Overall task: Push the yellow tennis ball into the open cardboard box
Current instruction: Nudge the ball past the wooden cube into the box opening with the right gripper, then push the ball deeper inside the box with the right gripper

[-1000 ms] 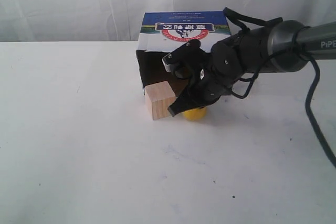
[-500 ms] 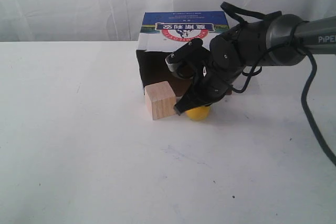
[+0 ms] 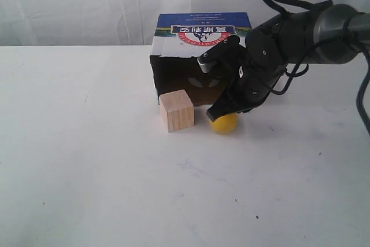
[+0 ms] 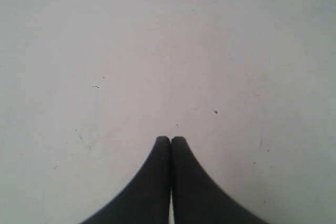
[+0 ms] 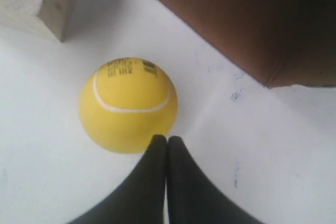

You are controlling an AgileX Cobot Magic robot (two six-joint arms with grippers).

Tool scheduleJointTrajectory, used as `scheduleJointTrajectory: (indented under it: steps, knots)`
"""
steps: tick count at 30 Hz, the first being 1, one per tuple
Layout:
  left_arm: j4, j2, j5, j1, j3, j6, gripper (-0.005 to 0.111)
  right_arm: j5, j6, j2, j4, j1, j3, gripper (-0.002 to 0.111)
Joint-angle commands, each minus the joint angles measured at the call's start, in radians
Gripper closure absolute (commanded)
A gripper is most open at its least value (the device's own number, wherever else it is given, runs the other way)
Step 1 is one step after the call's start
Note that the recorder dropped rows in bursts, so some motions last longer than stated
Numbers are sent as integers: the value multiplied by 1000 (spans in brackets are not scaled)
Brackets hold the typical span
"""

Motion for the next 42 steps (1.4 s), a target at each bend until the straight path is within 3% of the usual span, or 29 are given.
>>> scheduleJointTrajectory:
  steps: [1,10,17,21,27,33,42]
  knots:
    - [3,-5,14,-5,4,2,107,49,9,-56,0,11,23,108]
    - [3,-5,14,-5,4,2,107,98,-14,-85,119,83,36,108]
    - [3,-5,14,-5,4,2,107,-71,-14,54,107,95,54,108]
    - [3,-5,14,-5,4,2,107,-172,-14,184,82,13,-61,108]
    - [3,-5,14,-5,4,2,107,12,-16,48,11,15,-244,108]
    - [3,-5,14,-5,4,2,107,30,16,-90,14,47,-94,108]
    - [3,-5,14,-5,4,2,107,-128,117,-295,84,47,226,108]
